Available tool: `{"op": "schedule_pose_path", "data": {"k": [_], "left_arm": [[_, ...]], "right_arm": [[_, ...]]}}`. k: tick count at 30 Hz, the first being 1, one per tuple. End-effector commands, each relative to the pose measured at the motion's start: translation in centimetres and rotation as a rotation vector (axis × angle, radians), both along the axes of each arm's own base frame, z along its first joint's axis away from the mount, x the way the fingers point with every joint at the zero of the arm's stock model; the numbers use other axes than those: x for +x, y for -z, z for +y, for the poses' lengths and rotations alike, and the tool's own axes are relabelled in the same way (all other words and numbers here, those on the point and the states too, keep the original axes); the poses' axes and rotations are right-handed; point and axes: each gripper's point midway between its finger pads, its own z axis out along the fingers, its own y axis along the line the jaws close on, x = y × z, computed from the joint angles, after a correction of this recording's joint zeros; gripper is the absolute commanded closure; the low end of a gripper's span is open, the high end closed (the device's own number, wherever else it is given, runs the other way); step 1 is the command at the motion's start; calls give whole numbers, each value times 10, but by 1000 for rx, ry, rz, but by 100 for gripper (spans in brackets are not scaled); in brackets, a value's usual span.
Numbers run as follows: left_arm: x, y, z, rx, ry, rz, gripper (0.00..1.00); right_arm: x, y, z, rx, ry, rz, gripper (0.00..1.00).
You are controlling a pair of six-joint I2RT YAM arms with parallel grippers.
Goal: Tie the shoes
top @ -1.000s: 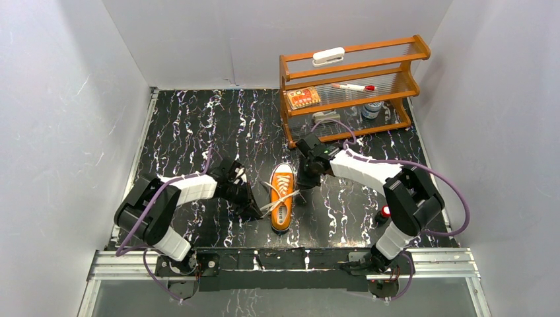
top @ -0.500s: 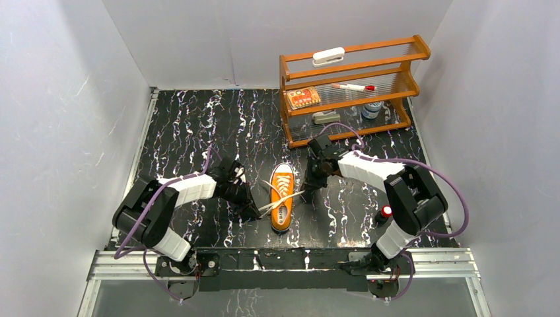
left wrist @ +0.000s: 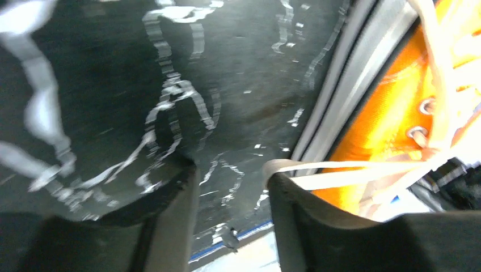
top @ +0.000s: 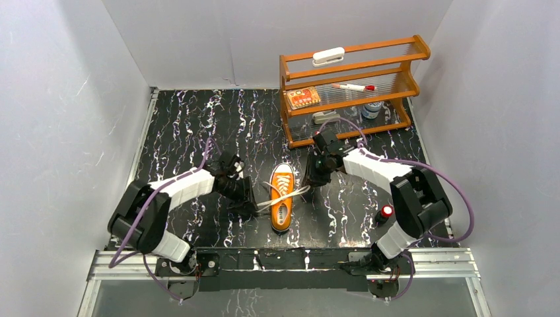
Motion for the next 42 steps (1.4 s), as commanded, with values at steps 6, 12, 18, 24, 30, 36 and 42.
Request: {"op": "schedule_pose_path", "data": {"k": [6,12,18,24,30,36,42], "left_arm": [[1,-60,54,232,-62,-161,40],[9,-77,39,150,-33,-202,39],[20,-88,17,32,-5,-253,42],[18,-104,-56,-426,160,-249,38],[13,-85,-74,-456,244,-168,44],[4,-74,-75,-436,257,-125,70],[-10,-73,-58,-368,242,-114,100]], "right_arm": [[22,-88,-3,25,-180,-259,35],[11,-90,11,117,-231,-231,31],[6,-93,11,139,-246,-236,32],[3,-96,11,145,-255,-245,34],[5,-102,10,143,-255,-265,35],[4,-101,8,140,-245,-269,37],[-1,-89,14,172,-229,-209,35]]}}
